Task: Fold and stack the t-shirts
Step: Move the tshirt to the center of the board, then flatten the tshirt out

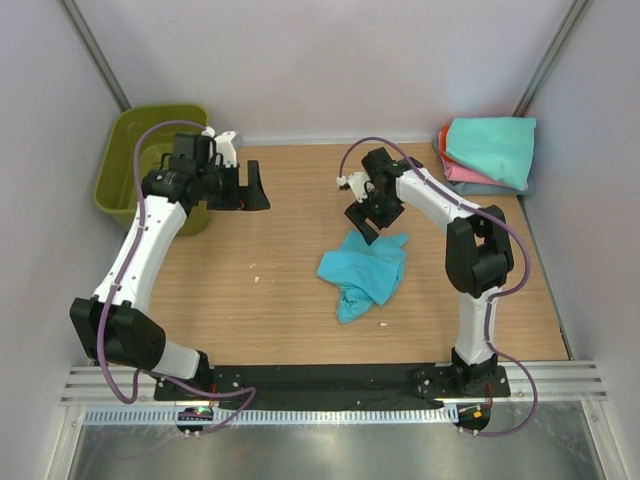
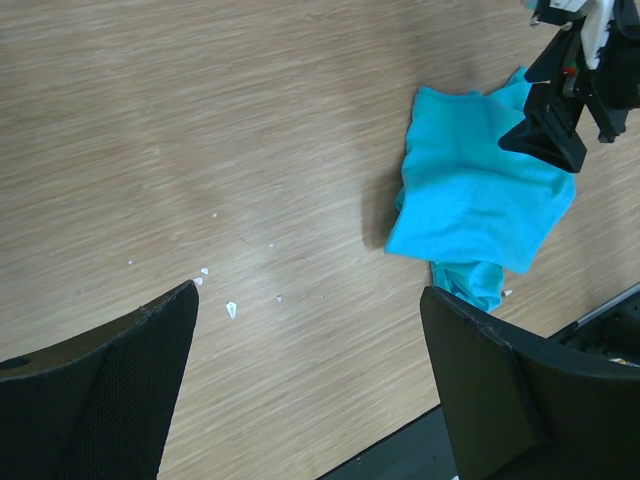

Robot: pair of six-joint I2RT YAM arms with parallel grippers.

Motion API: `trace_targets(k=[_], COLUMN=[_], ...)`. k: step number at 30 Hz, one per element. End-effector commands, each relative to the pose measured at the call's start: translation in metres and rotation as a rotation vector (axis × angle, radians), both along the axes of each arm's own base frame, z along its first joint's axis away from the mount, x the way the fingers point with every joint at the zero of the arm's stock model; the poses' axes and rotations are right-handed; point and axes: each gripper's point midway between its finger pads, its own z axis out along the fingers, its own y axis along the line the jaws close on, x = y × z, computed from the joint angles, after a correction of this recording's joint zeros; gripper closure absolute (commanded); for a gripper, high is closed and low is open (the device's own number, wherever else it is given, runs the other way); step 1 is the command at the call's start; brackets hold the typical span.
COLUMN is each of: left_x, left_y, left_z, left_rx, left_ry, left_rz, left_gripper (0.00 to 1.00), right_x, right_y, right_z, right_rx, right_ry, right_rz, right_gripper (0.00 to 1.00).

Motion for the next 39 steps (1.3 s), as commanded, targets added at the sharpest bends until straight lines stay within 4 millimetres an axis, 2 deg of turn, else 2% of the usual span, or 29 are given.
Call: trace_targets(k=[1, 4, 11, 13, 15, 21, 22, 25, 26, 29, 30, 33, 34, 36, 37, 39], left_x=[0.011, 0.016, 0.021, 0.021, 0.021, 0.018, 0.017, 0.016, 0.015, 0.013, 0.012, 0.011, 0.012, 0.013, 0.014, 0.017], left_y=[-0.004, -0.005, -0.004, -0.005, -0.004, -0.003, -0.002, 0.001, 0.001, 0.004, 0.006, 0.009, 0.013, 0.016, 0.018, 0.019], left_z=[0.031, 0.035, 0.038, 0.038, 0.038, 0.041, 0.042, 0.044, 0.042, 0.044, 0.043, 0.041, 0.041, 0.042, 0.043, 0.044], left_rx=[-0.042, -0.047, -0.049, -0.05, -0.053, -0.056, -0.056, -0.059, -0.057, -0.064, -0.064, -0.061, -0.054, -0.053, -0.053, -0.058], left_ry=[-0.094, -0.106, -0.109, -0.109, -0.11, -0.119, -0.121, -0.126, -0.122, -0.13, -0.127, -0.126, -0.13, -0.136, -0.139, -0.14], left_rz=[-0.008, -0.009, -0.002, -0.003, 0.002, 0.003, 0.004, 0.01, 0.011, 0.019, 0.023, 0.033, 0.049, 0.059, 0.066, 0.073], left_gripper=[0.08, 0.08, 0.08, 0.08, 0.08, 0.08, 0.08, 0.08, 0.08, 0.08, 0.08, 0.08, 0.08, 0.08, 0.09, 0.09], right_x=[0.008, 0.003, -0.008, -0.009, -0.012, -0.016, -0.015, -0.008, -0.006, 0.016, 0.031, 0.052, 0.067, 0.076, 0.076, 0.078], right_y=[0.009, 0.009, 0.003, 0.003, 0.001, -0.002, -0.002, 0.0, 0.0, 0.001, 0.005, 0.01, 0.017, 0.022, 0.023, 0.024], right_z=[0.012, 0.012, 0.0, 0.0, -0.005, -0.012, -0.011, -0.003, 0.002, 0.035, 0.063, 0.121, 0.169, 0.215, 0.256, 0.296], right_rx=[0.04, 0.044, 0.031, 0.032, 0.027, 0.012, 0.013, 0.018, 0.021, 0.009, 0.024, 0.037, 0.079, 0.096, 0.122, 0.132], right_ry=[-0.008, 0.006, 0.056, 0.08, 0.104, 0.124, 0.121, 0.093, 0.08, -0.04, -0.121, -0.259, -0.387, -0.521, -0.63, -0.771], right_rz=[-0.004, 0.008, 0.012, 0.011, 0.001, 0.012, 0.012, 0.013, 0.015, 0.041, 0.048, 0.08, 0.077, 0.09, 0.093, 0.101], right_gripper=[0.22, 0.28, 0.6, 0.62, 0.57, 0.59, 0.71, 0.99, 0.99, 0.99, 0.99, 0.99, 0.99, 0.99, 0.99, 0.99])
